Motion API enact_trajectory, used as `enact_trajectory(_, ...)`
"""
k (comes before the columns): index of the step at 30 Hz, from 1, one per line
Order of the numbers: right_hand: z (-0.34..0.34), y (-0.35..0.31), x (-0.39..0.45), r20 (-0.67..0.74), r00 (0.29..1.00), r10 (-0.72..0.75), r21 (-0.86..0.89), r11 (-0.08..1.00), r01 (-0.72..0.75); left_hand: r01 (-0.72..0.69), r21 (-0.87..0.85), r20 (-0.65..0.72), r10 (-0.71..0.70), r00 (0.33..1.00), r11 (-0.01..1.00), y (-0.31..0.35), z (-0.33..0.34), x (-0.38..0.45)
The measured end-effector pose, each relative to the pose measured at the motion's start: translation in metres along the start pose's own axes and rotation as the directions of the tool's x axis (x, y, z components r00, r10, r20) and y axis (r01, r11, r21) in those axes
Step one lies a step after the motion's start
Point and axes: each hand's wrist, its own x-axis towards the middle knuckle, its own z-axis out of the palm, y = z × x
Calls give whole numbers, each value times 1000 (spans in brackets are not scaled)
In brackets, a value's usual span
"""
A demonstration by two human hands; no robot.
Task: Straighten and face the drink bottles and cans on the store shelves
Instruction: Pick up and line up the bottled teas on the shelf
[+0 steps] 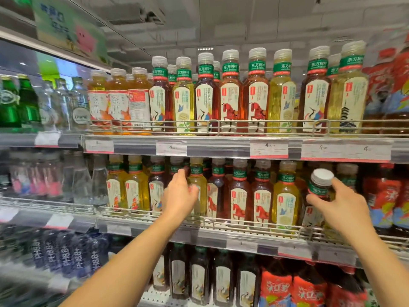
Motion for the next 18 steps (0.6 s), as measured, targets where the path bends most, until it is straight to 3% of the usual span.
enact_trajectory(9, -3, -2, -34, -42, 998, -52, -53, 997, 49, 134, -39, -3, -134, 991, 990, 10, 20, 40)
enact_trajectory(13, -2, 16, -52, -36, 999, -9, 41, 999, 11, 178, -63, -2, -178, 984, 982, 11, 18, 46)
enact_trajectory(18, -12, 16, -52, -52, 998, -29, 72, 997, 33, 104, -158, -26, -109, 994, 982, 13, 0, 30)
